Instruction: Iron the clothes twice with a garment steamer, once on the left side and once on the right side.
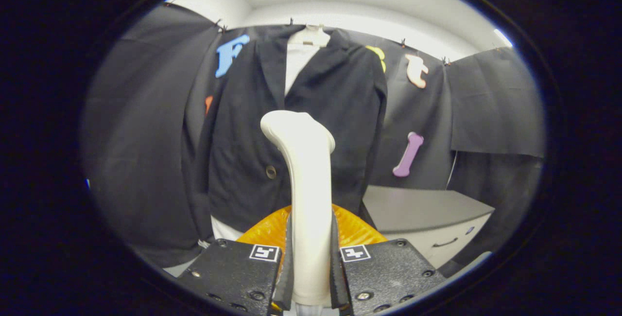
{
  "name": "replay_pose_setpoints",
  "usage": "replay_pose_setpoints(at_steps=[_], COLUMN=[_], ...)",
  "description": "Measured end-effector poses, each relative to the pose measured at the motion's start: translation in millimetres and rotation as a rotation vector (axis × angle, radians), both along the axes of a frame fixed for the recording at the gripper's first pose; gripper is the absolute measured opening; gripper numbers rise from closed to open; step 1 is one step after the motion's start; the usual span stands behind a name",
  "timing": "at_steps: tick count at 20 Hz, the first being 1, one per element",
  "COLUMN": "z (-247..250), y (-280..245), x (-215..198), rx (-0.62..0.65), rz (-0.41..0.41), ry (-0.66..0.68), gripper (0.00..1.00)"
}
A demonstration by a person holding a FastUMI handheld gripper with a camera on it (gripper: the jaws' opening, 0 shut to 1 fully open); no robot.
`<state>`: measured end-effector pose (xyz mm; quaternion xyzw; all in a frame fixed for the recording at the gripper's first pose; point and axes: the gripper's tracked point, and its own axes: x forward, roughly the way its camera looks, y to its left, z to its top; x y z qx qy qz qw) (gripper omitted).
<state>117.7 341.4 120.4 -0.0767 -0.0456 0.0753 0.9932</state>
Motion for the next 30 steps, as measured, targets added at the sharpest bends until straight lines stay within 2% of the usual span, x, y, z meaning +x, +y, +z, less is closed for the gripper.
replay_pose_setpoints(at_steps=[7,15,22,30], z=[139.1,226.7,223.4,181.8], y=[67.2,135.1,150.2,137.0], x=[3.2,48.1,94.1,92.6], rx=[0.078,0.084,0.035,-0.004], rz=[0.106,0.146,0.093,0.085], ry=[-0.300,-0.430,-0.391,-0.340], gripper=[0.33,0.32,0.33,0.32])
